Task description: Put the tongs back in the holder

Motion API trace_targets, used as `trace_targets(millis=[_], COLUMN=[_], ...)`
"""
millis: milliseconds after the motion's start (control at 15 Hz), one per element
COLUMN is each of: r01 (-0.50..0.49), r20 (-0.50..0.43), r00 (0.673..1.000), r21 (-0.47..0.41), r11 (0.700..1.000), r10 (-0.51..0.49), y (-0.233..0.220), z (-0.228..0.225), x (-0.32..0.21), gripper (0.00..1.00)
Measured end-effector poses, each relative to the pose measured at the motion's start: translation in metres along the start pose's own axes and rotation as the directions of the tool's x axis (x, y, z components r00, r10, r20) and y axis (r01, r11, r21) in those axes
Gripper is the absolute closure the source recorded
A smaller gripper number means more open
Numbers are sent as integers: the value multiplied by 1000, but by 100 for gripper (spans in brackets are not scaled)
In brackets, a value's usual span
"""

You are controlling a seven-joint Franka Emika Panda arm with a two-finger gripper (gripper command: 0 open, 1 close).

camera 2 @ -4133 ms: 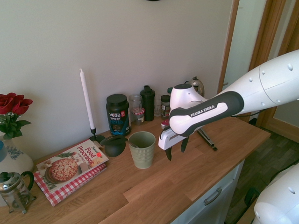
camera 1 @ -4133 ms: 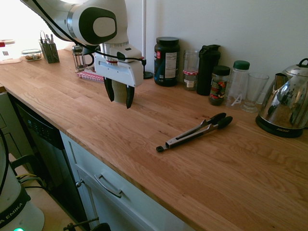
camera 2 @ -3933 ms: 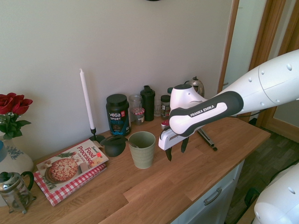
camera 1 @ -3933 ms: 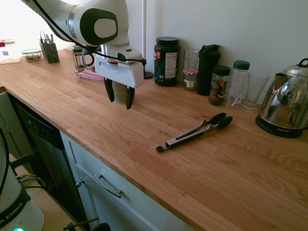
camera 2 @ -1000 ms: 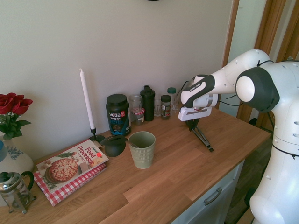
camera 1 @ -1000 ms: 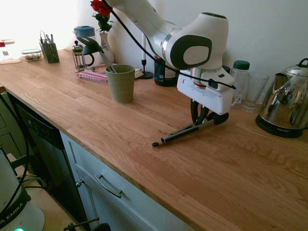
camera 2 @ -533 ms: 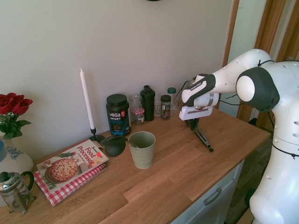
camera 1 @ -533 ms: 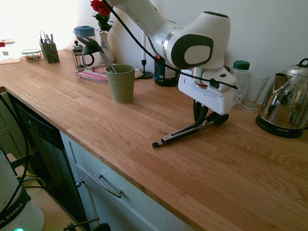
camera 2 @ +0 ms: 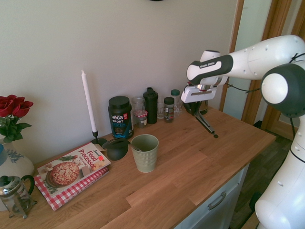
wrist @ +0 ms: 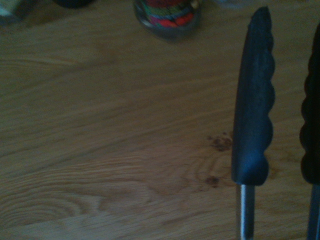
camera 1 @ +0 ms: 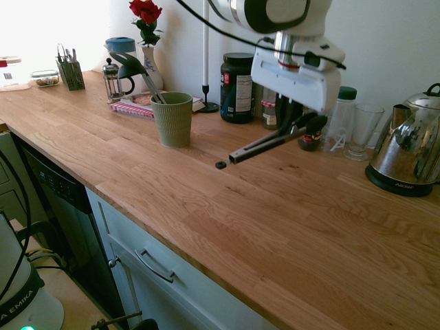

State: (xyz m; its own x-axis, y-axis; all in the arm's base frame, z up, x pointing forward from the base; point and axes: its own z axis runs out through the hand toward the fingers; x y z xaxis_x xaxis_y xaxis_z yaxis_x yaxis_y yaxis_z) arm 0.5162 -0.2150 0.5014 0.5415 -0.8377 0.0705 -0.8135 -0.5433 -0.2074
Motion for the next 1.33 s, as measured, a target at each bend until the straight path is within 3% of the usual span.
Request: trace_targets(millis=[133, 267, 600, 1067, 1333], r01=[71, 85, 192, 210, 204], r20=[-47, -97, -175, -304, -444], r00=[997, 992, 970, 940, 889], r21=[54, 102, 126, 169, 173], r11=[996, 991, 973, 963, 964], r10=[-68, -75, -169, -152, -109], y=[-29, -62, -123, -195, -228], z=[-47, -85, -122, -117, -84], x=[-34, -77, -182, -272, -289], gripper=[100, 100, 100, 100, 100])
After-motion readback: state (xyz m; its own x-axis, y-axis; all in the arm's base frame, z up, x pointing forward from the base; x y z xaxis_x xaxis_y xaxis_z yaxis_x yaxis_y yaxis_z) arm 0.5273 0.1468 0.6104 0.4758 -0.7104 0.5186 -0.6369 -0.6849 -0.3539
